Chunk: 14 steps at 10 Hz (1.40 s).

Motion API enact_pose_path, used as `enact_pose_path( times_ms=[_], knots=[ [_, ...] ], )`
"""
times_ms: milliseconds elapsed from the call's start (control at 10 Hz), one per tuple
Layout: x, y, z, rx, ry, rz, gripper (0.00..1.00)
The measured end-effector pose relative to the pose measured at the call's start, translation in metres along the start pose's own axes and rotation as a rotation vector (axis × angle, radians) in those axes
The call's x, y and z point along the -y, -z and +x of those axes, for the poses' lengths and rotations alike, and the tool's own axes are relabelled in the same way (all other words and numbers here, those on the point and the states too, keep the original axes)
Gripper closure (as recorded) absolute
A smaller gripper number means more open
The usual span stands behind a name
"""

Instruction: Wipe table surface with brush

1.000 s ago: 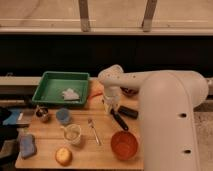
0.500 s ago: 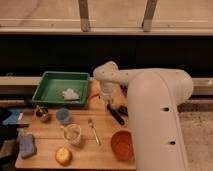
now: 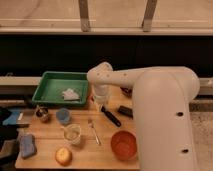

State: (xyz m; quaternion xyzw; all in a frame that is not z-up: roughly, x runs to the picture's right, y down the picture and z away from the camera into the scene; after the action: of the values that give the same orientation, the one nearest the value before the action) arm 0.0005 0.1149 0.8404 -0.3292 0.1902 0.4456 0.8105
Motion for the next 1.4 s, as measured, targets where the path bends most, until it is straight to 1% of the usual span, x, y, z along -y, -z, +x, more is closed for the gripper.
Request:
enact_pose_path(
  times_ms=[100,200,300,400,500,600,800,1000,1100,1200,1300,1400],
  knots=[
    [-0.003,0.0,0.013,-0.008,0.007,-0.003,0.94],
    [0.004,-0.002,0.029,-0.021,-0.004,0.0,0.94],
    [0.013,-0.001,0.038,-0.025,-0.023,0.007,0.94],
    [0.028,0.0,0.05,-0.027,-0.057,0.014,0.94],
    [0.046,0.003,0.055,-0.018,-0.087,0.027,0.94],
    [0.054,0.006,0.054,-0.008,-0.099,0.03,0.94],
    [0.059,0.004,0.042,0.015,-0.106,0.024,0.94],
    [0.055,0.002,0.018,0.032,-0.1,0.019,0.94],
    [0.045,0.001,-0.002,0.043,-0.08,0.01,0.94],
    [0.034,0.0,-0.016,0.052,-0.06,0.0,0.94],
    [0.028,0.001,-0.024,0.06,-0.04,-0.002,0.94],
    [0.017,0.002,-0.031,0.071,-0.008,-0.009,0.94]
  ],
)
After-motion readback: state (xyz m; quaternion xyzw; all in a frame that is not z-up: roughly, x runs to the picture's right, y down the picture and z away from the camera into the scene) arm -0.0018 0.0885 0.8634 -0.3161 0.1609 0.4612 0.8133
